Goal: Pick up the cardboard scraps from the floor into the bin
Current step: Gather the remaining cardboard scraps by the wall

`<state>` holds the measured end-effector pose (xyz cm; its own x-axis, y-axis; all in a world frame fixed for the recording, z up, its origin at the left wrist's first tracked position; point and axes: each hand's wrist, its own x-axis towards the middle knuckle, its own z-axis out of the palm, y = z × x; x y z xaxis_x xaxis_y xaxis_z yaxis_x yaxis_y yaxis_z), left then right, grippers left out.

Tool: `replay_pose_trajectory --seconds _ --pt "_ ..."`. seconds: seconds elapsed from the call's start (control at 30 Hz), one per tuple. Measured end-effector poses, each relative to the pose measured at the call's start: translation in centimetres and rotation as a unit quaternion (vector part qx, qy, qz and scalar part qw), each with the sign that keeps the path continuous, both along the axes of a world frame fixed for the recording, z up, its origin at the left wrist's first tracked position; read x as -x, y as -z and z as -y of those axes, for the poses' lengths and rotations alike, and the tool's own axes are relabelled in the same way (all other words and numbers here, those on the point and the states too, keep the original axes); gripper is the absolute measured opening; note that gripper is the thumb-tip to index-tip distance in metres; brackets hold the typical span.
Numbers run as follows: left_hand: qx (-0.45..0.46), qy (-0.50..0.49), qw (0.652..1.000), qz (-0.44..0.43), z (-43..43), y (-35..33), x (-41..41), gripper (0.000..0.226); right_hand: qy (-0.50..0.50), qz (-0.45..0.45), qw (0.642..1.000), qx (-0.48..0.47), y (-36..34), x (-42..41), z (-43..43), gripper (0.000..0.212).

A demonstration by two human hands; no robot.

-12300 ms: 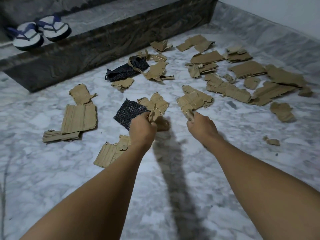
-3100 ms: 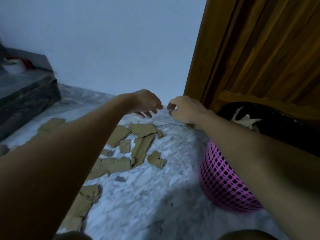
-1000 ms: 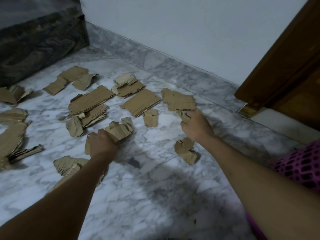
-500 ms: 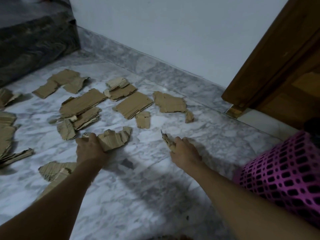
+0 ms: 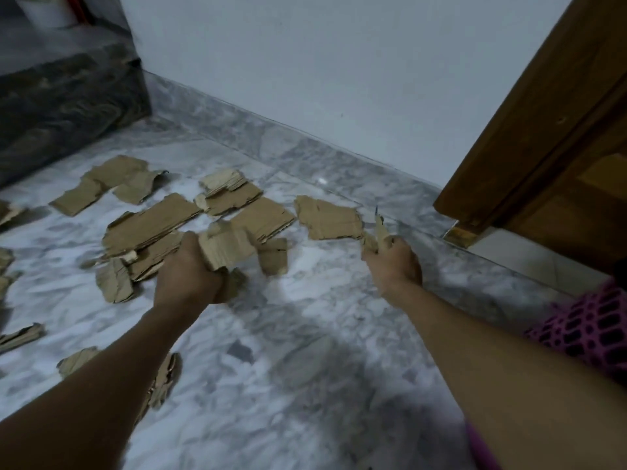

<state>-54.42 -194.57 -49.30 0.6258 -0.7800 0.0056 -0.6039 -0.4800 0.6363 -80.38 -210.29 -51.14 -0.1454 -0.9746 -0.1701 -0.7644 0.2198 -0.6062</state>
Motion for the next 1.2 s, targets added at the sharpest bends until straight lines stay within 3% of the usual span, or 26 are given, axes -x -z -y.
replay_pose_trajectory --seconds 0.07,0.17,0.2,0.27,0.37,0.57,0.73,0.83,0.9,0.97,1.07,1.13,1.2 --pt "-0.029 0.023 0.999 -0.006 2.3 0.4 0.9 0.036 -0.005 -0.014 1.0 0.002 0.1 -0.1 1.7 0.053" --pt "-0.1 0.065 0.992 -0.044 5.0 1.2 2.7 0.062 -0.041 -0.072 0.996 -0.045 0.6 -0.7 3.7 0.081" --pt "-0.111 0.071 0.99 -0.055 5.9 1.7 3.4 0.069 -0.054 -0.093 0.992 -0.067 1.0 -0.8 4.3 0.08" --pt "-0.124 0.069 0.988 -0.063 7.3 2.7 4.5 0.078 -0.067 -0.122 0.985 -0.099 1.5 -1.0 4.9 0.059" --pt "-0.176 0.062 0.982 -0.005 8.4 3.6 5.8 0.092 -0.053 -0.136 0.987 -0.068 2.9 -0.8 5.6 0.041" --pt "-0.128 0.041 0.991 0.017 8.8 4.9 6.8 0.072 -0.03 -0.159 0.987 -0.019 4.0 0.4 5.3 0.039" --pt "-0.089 0.069 0.994 0.013 8.7 5.5 6.1 0.041 0.057 -0.069 0.994 0.056 4.1 0.8 5.1 0.041" --pt "-0.02 0.082 0.995 0.043 9.1 5.0 5.3 0.022 -0.017 -0.014 0.995 0.101 2.6 -0.4 6.2 0.032" --pt "-0.003 0.09 0.993 0.082 9.9 4.4 4.4 0.024 -0.123 -0.008 0.985 0.123 1.5 -2.0 7.4 0.025" --pt "-0.006 0.092 0.99 0.111 11.0 3.7 2.9 0.029 -0.235 -0.021 0.967 0.092 0.5 -3.9 8.5 0.048" --pt "-0.094 0.098 0.985 0.105 12.4 3.5 0.4 0.046 -0.37 -0.07 0.926 -0.034 -0.1 -6.0 9.9 0.115" --pt "-0.144 0.11 0.981 0.065 12.7 4.1 -1.2 0.069 -0.412 -0.127 0.898 -0.084 0.4 -6.6 10.5 0.125" --pt "-0.143 0.117 0.982 0.027 12.6 4.7 -1.9 0.082 -0.411 -0.165 0.891 -0.098 1.2 -6.7 10.9 0.12"
